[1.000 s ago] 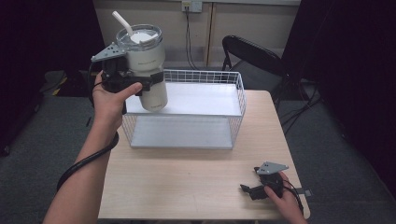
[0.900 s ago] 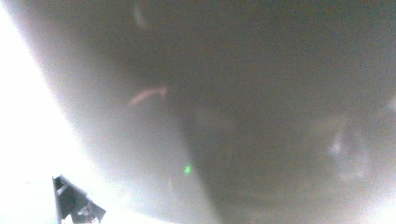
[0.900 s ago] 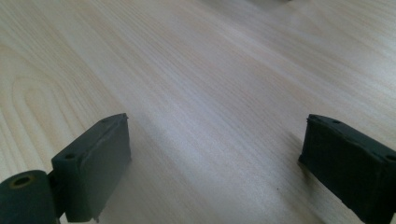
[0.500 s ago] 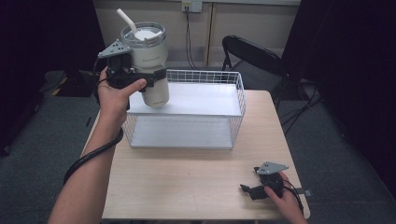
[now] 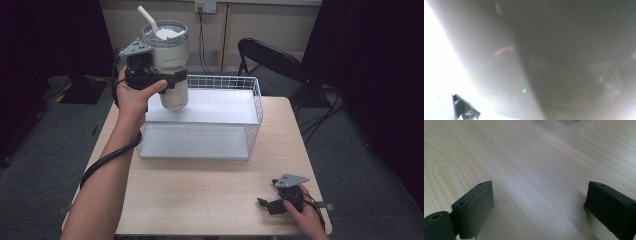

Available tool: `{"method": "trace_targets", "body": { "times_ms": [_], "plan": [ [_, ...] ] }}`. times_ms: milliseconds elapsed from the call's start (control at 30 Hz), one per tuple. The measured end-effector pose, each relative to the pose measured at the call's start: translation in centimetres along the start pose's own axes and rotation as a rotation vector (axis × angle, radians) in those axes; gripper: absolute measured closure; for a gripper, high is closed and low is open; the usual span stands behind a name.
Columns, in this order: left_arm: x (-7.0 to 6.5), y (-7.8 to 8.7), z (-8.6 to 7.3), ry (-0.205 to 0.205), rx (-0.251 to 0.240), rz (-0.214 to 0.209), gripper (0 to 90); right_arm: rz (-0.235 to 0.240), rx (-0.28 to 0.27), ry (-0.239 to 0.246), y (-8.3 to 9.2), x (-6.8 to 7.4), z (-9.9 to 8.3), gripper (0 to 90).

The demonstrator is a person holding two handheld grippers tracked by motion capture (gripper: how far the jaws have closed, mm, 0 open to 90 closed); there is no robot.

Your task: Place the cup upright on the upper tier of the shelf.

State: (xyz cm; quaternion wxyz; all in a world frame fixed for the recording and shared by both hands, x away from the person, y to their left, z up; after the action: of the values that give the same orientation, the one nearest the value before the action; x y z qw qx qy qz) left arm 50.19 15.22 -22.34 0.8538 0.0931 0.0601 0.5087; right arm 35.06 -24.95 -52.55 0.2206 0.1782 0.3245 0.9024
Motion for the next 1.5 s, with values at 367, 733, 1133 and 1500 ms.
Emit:
{"method": "trace_targets", "body": {
  "times_ms": [367, 733, 1133, 1500],
  "plan": [
    [0.0, -1.0, -0.2, 0.002, 0.003, 0.028, 9.8, 0.0, 0.0, -0.001, 0.0, 0.0, 0.0, 7.6],
    [0.8, -2.1, -1.0, 0.014, -0.008, 0.081, 9.8, 0.0, 0.0, 0.0, 0.0, 0.0, 0.0, 7.6],
    [1.2, -3.5, -2.3, 0.017, -0.006, 0.132, 9.7, 0.0, 0.0, -0.001, 0.0, 0.0, 0.0, 7.6],
    [1.3, -4.1, -3.6, -0.005, 0.0, 0.174, 9.7, 0.001, 0.0, -0.001, 0.0, 0.0, 0.0, 7.6]
  ]
}}
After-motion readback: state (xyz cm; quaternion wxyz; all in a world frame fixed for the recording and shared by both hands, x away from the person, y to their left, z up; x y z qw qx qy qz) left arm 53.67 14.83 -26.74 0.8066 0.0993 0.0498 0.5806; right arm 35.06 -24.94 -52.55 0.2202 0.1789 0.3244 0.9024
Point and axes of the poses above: each handheld gripper's, and its own axes: y roughly backward along the jaws, z roughly out of its top, x roughly to its left, the point moved 3 cm from there along -y, roughly forward along the jaws, and after that the axes turned 15 degrees about z, right-handed, at the moved point
